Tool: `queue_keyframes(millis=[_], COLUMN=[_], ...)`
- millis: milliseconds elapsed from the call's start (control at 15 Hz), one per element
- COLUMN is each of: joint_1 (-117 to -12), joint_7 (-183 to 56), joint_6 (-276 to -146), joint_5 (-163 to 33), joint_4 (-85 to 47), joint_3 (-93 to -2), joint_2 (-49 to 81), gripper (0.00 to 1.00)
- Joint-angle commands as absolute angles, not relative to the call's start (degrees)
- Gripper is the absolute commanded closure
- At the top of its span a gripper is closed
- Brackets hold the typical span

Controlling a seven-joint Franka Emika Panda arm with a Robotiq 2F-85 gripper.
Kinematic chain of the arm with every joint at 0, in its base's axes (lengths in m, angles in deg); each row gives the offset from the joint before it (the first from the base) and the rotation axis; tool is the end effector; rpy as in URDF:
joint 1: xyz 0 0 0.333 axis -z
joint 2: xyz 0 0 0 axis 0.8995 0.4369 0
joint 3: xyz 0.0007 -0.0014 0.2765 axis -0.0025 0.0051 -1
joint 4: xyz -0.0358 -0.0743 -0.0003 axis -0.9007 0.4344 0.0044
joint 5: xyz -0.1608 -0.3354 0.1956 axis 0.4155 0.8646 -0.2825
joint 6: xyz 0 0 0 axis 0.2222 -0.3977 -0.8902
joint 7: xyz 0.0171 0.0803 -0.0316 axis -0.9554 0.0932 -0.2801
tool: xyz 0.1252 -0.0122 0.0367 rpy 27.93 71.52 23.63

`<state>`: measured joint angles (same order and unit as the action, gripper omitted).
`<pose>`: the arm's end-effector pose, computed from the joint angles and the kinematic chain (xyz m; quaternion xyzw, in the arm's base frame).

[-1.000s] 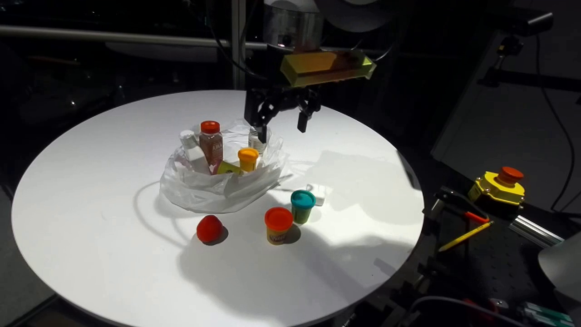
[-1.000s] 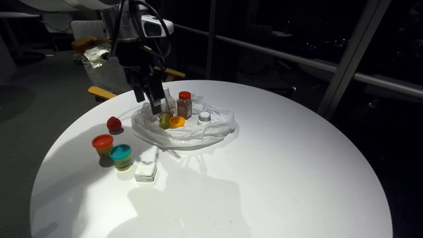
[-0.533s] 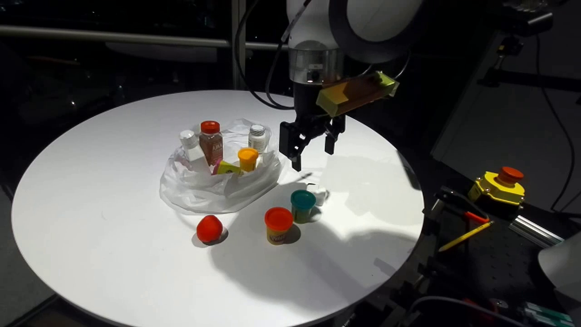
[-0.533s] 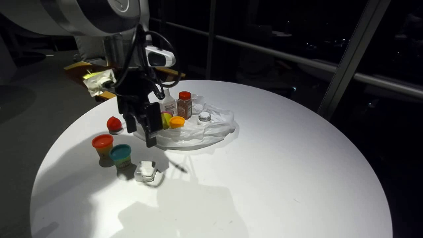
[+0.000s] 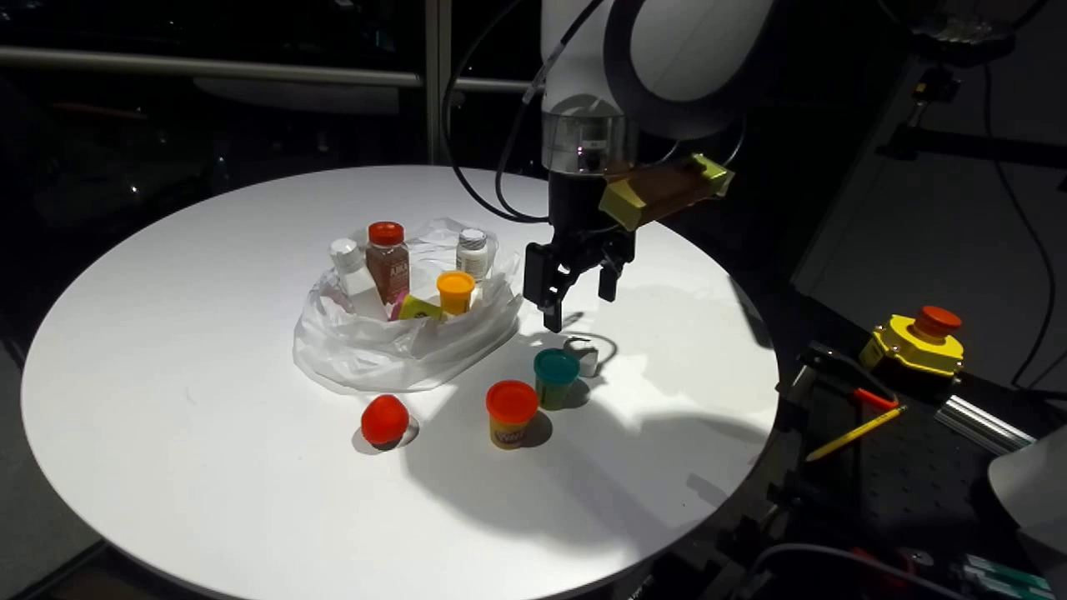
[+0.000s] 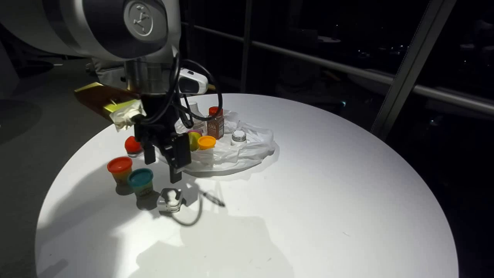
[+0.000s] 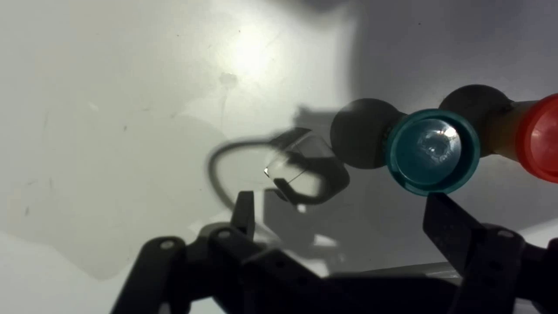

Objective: Pick up the bottles and small containers from the table and put them in the plastic bag.

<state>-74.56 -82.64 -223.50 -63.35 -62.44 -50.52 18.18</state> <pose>0.4836 0.0787 0.0925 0.9939 -0.0887 -0.0531 0.0389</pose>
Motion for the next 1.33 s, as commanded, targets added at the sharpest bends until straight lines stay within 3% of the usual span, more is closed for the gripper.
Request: queue_keyframes(millis=[0, 400, 1267], joint_1=[-74.37, -73.38, -68.79], joint_7=[-81.42, -73.47, -57.74], joint_6=[-225.39, -222.32, -230.83], joint_5=[-60.32, -53.04, -53.45], joint_4=[-64.95, -66.61, -67.33], joint_3=[-49.26, -48.16, -51.54], joint_2=[17.24, 17.41, 22.67], gripper=[0.00, 0.00, 0.00])
